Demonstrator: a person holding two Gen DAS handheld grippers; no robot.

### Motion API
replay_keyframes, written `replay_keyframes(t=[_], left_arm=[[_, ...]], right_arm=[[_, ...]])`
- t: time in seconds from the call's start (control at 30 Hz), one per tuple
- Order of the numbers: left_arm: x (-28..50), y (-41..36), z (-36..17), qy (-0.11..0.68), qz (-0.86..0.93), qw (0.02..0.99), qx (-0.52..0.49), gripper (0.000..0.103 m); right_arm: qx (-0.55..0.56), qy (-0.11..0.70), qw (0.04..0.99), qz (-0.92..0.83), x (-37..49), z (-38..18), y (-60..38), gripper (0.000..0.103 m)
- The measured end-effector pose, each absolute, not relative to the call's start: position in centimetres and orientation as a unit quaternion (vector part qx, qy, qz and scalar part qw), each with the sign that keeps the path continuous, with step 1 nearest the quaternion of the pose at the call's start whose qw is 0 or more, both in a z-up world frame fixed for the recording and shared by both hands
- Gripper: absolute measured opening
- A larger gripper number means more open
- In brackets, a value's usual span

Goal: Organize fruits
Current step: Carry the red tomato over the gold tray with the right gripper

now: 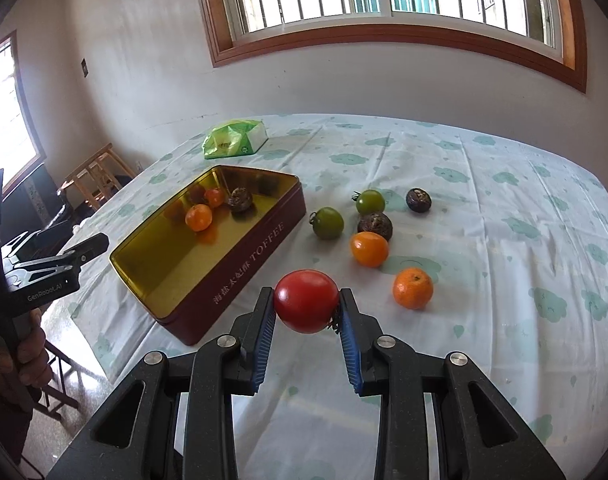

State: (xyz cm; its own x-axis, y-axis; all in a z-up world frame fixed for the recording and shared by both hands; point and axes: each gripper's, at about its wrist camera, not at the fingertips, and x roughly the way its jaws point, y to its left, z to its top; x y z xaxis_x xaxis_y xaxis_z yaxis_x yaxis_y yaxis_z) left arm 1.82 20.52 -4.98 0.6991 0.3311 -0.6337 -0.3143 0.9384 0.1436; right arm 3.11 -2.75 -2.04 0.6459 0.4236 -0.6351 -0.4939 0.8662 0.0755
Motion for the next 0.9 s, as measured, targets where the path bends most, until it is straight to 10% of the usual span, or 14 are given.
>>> replay_keyframes(t=[0.9], left_arm=[[-2.0, 25.0, -7.3, 0.369, 0.224, 0.902, 0.0, 0.09]], right_arm=[[-0.072, 0.412, 0.839, 0.348, 8.5, -6.2, 13.1, 0.032]])
